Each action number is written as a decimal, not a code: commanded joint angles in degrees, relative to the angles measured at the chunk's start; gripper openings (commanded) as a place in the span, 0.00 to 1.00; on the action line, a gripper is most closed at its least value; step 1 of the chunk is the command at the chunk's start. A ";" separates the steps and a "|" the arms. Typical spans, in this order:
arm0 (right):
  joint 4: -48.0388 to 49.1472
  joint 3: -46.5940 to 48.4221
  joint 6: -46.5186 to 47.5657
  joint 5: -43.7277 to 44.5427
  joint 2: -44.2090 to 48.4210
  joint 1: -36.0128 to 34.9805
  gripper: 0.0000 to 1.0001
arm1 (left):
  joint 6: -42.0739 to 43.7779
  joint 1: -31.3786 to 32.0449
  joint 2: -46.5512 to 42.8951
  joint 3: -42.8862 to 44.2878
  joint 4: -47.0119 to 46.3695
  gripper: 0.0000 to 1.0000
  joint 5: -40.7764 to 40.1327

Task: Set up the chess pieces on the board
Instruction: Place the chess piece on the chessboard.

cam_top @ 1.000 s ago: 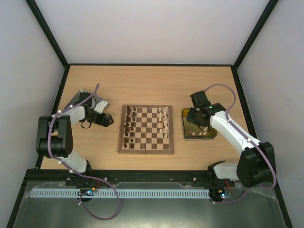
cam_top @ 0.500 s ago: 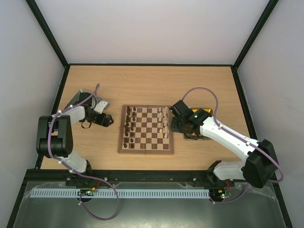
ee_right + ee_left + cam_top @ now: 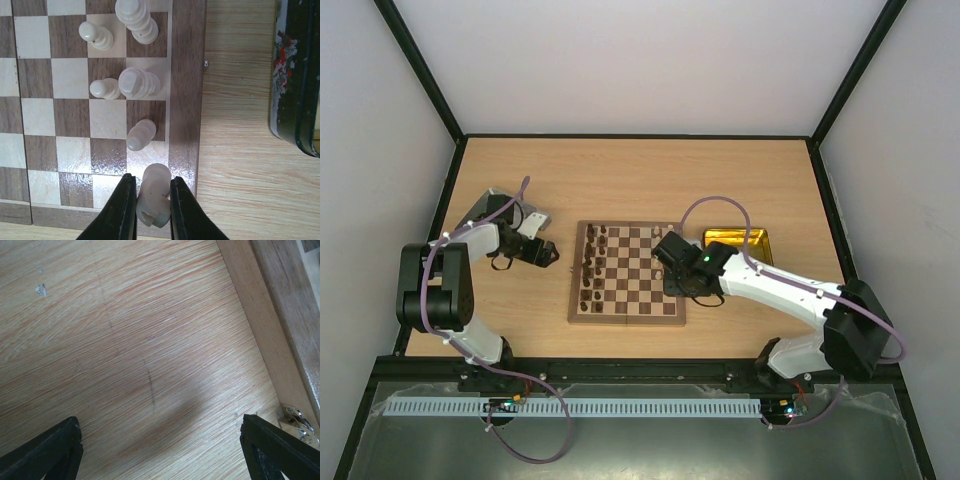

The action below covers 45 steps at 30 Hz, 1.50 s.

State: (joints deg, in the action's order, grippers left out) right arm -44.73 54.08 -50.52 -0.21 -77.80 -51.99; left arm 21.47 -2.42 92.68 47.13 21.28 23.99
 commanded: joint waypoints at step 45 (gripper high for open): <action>5.49 -2.35 0.04 -2.34 -6.09 -1.54 0.10 | 0.85 0.22 -0.12 -0.29 0.94 0.87 0.80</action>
State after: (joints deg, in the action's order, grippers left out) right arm -39.83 52.01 -50.41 -3.05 -83.09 -52.93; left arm 21.65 -2.42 92.68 47.13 21.30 23.99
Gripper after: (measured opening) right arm 0.103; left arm 0.868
